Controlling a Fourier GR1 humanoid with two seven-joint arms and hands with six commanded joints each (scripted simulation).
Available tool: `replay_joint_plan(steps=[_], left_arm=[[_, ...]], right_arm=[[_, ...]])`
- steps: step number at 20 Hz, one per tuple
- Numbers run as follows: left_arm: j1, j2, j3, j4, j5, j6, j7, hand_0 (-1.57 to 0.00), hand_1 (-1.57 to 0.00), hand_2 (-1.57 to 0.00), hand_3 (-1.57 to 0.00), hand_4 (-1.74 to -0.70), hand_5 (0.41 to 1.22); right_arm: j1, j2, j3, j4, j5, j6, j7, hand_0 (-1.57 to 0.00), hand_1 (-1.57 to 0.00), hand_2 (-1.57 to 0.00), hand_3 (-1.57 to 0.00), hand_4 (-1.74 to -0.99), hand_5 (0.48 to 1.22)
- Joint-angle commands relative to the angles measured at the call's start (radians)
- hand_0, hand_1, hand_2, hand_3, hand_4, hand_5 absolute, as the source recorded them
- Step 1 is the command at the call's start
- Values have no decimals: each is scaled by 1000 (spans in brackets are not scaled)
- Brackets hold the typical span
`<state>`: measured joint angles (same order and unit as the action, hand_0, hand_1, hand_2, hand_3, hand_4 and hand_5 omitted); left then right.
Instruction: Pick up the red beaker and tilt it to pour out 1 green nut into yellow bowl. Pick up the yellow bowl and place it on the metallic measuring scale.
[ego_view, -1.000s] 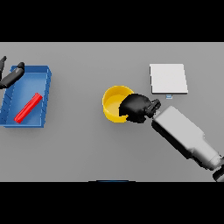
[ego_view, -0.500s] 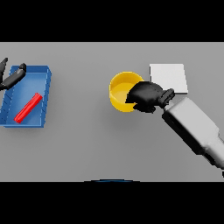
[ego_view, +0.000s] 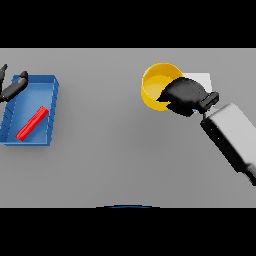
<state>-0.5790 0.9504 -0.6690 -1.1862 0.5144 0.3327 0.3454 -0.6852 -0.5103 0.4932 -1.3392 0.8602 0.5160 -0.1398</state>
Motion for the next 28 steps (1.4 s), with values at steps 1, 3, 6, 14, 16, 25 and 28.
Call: replay_joint_plan(steps=[1,3,6,14,16,25,28], left_arm=[[-2,1,-2,-1,0,-3,6,1,1,1,1,-729,715],[3,11,0,-10,3,-1,19,1,1,1,1,-729,717],[2,7,0,-15,10,-5,30,1,1,1,1,-735,727],[-1,20,-8,-21,-1,0,61,1,1,1,1,-720,720],[8,26,-3,-33,7,-1,54,1,1,1,1,-724,714],[13,17,-13,-31,-4,12,56,1,1,1,1,-727,712],[20,18,-12,-36,2,6,50,1,1,1,1,-729,717]], right_arm=[[-2,-9,-13,20,-1,-17,-7,-1568,-1570,-1536,-1153,-1741,1221],[-4,-28,-34,59,-2,-34,-11,-1569,-1571,-1534,-1151,-1741,1221],[-20,-34,-57,141,7,-93,-26,-1570,-1571,-1539,-1145,-1741,1221],[-52,-24,-93,377,30,-216,-50,-1571,-1571,-1487,-1195,-1741,1221],[-72,-15,-104,460,40,-237,-49,-1571,-1571,-1464,-1268,-1741,1221],[-119,31,-155,616,28,-225,-82,-1417,-1571,-1363,-1487,-1741,1221],[-116,35,-160,614,29,-213,-84,-1332,-1459,-1423,-1198,-1741,1221]])
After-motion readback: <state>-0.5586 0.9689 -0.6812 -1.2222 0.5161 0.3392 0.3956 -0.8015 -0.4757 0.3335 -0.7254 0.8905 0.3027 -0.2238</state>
